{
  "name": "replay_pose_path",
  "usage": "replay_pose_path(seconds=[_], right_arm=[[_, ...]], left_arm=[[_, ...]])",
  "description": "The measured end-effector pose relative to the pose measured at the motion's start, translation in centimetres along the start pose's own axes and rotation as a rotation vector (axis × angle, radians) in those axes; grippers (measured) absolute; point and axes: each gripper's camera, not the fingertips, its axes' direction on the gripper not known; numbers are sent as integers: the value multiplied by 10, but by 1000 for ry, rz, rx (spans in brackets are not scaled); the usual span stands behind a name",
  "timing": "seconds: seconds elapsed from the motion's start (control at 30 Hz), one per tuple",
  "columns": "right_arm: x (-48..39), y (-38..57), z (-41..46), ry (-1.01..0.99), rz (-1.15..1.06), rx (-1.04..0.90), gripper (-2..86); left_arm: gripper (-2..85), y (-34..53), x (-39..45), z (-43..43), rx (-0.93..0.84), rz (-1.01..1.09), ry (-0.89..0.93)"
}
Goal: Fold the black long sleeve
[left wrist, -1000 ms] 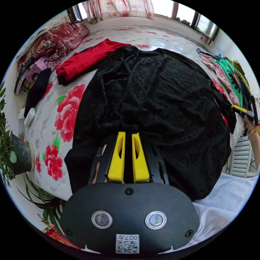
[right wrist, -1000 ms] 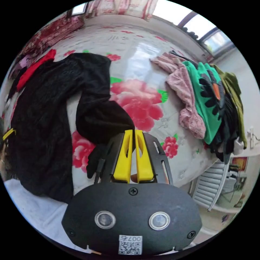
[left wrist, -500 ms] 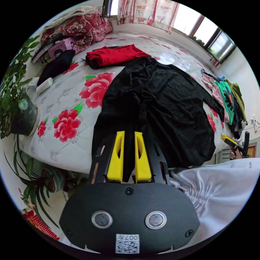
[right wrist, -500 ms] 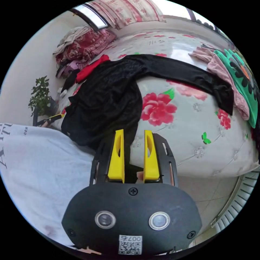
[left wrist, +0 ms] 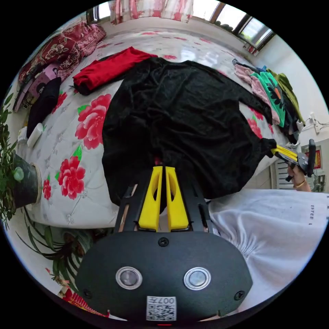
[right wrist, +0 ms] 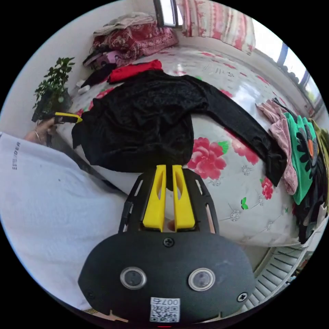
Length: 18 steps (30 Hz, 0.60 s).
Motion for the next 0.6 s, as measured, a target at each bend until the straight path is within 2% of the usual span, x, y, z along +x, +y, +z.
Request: replay_pose_path(seconds=[0.03, 0.1, 0.27, 0.4, 0.5, 0.57, 0.6], right_arm=[[9, -4, -3, -1, 42, 14, 12], [39, -18, 2, 0, 165, 9, 9], [63, -16, 21, -44, 294, -52, 7], [73, 10, 17, -106, 338, -22, 6], [79, 21, 16, -123, 351, -30, 6], [79, 22, 14, -123, 338, -36, 6], [77, 22, 13, -112, 323, -39, 6]], left_arm=[[7, -14, -8, -9, 57, -32, 82], [24, -34, -21, -8, 88, -84, 138], [61, -45, -26, 16, 64, -128, 93], [60, 4, -3, 21, 122, -29, 93], [45, 32, 2, 54, -7, 24, 1], [22, 43, -9, 57, 26, 50, -32], [16, 42, -24, 56, 13, 8, -143]])
